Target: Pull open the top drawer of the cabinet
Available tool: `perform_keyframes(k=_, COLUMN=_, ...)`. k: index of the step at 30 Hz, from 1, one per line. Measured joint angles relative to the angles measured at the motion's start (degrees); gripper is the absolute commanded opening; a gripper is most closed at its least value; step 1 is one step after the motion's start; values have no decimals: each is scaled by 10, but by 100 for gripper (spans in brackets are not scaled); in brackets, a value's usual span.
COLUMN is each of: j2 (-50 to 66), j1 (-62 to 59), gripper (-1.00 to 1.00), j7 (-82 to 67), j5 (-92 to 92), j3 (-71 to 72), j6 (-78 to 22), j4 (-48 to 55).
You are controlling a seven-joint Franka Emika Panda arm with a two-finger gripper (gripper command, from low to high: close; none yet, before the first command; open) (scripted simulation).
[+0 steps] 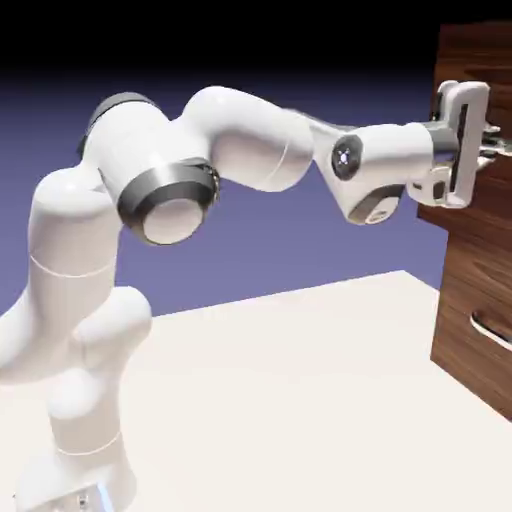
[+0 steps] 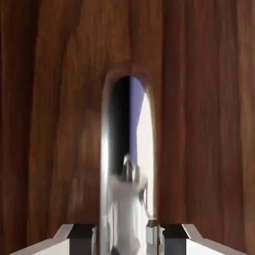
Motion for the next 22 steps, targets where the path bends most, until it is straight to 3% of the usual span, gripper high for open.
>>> perform_keyframes(k=19, j2=-69, j1=-394, gripper=-100, j7=-39, j5=42, j3=374, j6=26, j4=-221)
perform_keyframes(k=20, j2=-72, j1=-401, gripper=100, j7=-41, j5=44, j3=380, j6=26, j4=-225)
perform_keyframes(k=22, j2=-72, j1=-400, gripper=100, j7=-41, j5=44, j3=380, j6=25, j4=-225)
